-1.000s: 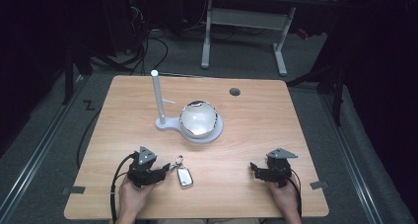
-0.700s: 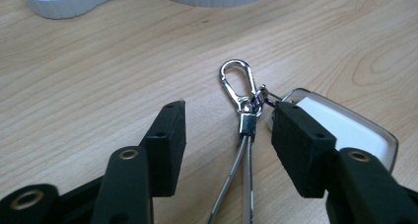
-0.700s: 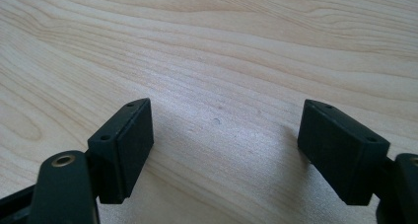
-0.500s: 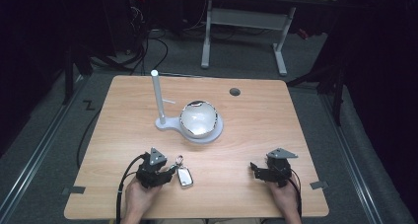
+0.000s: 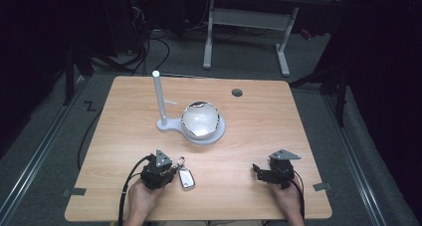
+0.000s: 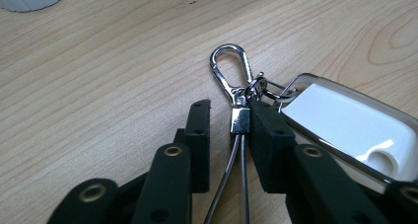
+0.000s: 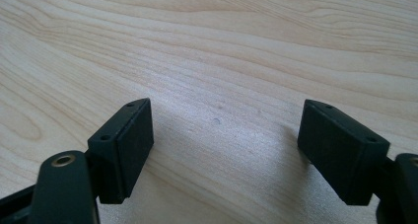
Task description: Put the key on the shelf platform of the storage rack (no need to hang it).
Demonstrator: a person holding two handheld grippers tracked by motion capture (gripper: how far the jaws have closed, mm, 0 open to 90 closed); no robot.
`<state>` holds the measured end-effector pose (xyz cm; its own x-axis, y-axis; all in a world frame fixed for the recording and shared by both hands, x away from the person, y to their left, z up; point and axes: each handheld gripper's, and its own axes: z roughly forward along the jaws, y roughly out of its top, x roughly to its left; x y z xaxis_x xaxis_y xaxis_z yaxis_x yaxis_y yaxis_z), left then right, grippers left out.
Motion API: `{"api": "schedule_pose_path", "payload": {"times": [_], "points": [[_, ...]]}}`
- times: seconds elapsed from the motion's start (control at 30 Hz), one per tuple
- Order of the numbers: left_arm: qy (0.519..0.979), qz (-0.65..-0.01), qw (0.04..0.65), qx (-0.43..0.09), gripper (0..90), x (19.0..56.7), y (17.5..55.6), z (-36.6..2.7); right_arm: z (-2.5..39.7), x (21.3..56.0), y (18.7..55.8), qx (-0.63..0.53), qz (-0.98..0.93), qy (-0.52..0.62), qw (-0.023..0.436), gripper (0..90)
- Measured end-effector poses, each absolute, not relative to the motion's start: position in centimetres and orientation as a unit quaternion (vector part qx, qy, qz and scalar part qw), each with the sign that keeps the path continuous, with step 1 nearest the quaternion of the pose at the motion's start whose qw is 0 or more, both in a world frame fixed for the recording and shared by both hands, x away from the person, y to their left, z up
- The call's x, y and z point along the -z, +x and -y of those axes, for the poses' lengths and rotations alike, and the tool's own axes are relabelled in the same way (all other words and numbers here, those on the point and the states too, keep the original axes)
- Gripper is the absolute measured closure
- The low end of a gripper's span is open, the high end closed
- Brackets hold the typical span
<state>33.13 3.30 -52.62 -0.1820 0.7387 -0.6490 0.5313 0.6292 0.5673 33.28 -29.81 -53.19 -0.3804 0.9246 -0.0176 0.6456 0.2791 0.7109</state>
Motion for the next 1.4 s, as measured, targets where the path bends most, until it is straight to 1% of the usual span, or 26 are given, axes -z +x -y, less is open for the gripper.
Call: {"api": "schedule_pose_path", "payload": {"times": [0.17, 0.4, 0.6, 0.8, 1.03, 1.4], "points": [[0.419, -0.761, 0.482, -0.11, 80.9, 52.6, 33.1, -3.3, 29.8, 53.2, 33.3, -0.316, -0.768, 0.511, 0.221, 21.8], [0.422, -0.759, 0.485, -0.105, 81.8, 52.5, 33.1, -3.4, 29.8, 53.2, 33.3, -0.316, -0.768, 0.511, 0.221, 21.8], [0.409, -0.761, 0.497, -0.081, 81.9, 51.5, 33.2, -3.9, 29.8, 53.2, 33.3, -0.316, -0.768, 0.511, 0.221, 21.8], [0.402, -0.758, 0.508, -0.075, 82.0, 50.3, 33.2, -4.0, 29.8, 53.2, 33.3, -0.316, -0.768, 0.511, 0.221, 21.8], [0.38, -0.759, 0.526, -0.05, 82.0, 48.3, 33.4, -4.6, 29.8, 53.2, 33.3, -0.316, -0.769, 0.511, 0.221, 21.8], [0.372, -0.753, 0.541, -0.049, 82.0, 46.9, 33.4, -4.8, 29.8, 53.2, 33.3, -0.316, -0.768, 0.511, 0.221, 21.8]]}}
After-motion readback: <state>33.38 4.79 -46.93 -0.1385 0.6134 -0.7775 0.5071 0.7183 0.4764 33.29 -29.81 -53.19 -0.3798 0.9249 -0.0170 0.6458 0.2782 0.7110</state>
